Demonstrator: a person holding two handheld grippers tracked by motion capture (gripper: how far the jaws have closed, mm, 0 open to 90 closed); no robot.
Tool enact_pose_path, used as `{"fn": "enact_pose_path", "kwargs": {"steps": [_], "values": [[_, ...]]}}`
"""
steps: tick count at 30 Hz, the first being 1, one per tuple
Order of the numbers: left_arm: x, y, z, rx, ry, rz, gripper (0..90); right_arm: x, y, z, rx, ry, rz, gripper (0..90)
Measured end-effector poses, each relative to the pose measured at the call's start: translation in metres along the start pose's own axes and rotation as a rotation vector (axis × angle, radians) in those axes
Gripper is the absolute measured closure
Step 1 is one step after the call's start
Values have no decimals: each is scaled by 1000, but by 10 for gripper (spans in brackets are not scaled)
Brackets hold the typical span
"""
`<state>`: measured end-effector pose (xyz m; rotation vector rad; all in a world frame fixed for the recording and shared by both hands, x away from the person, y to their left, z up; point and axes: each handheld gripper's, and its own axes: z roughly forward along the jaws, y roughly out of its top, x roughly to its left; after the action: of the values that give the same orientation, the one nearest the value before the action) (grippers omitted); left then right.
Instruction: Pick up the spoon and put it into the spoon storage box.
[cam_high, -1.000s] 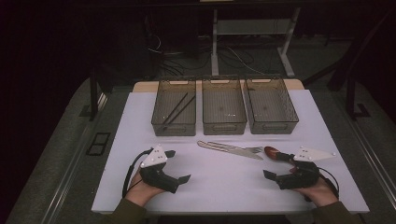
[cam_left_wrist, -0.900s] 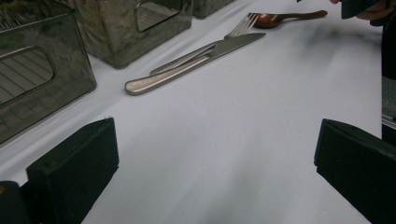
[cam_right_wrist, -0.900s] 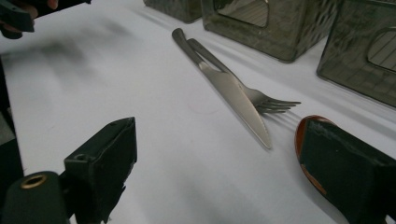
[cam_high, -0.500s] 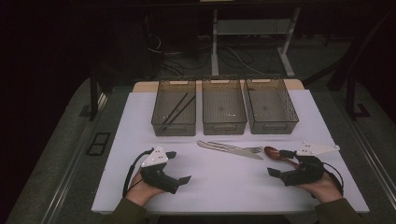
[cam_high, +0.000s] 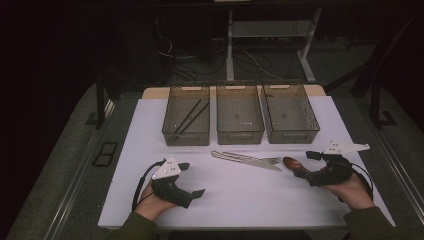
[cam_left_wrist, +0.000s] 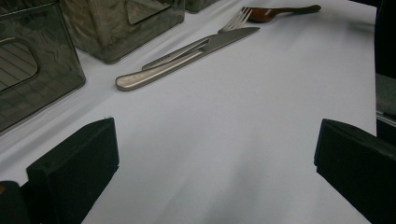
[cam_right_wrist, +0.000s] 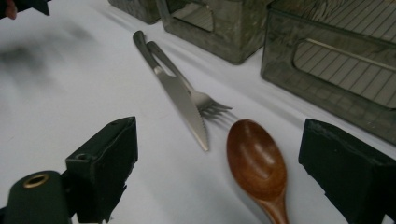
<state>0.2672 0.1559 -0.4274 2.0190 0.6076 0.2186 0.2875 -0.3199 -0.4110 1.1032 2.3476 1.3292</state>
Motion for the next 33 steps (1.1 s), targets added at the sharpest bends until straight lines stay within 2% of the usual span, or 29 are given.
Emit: {"fn": "enact_pose_path", "kwargs": {"steps": [6, 10, 14, 16, 19, 21, 26, 33], "values": [[0, 0, 1, -4, -2, -5, 0, -17, 9, 2, 5, -21, 36, 120], [1, -1, 1, 3, -4, -5, 0, -28, 13, 5, 10, -35, 43, 157], [2, -1, 1, 5, -4, -8, 0, -37, 16, 12, 31, -36, 58, 162], [1, -1, 1, 5, -4, -6, 0, -40, 17, 16, 46, -31, 67, 193], [1, -1, 2, 6, -7, -5, 0, -42, 15, 22, 66, -24, 71, 201], [1, -1, 2, 10, -9, -4, 0, -42, 12, 24, 92, -20, 63, 232], [2, -2, 1, 10, -7, -3, 0, -44, 8, 26, 130, -13, 79, 317], [1, -2, 2, 7, -6, -5, 0, -42, 3, 31, 184, -1, 88, 388]]}}
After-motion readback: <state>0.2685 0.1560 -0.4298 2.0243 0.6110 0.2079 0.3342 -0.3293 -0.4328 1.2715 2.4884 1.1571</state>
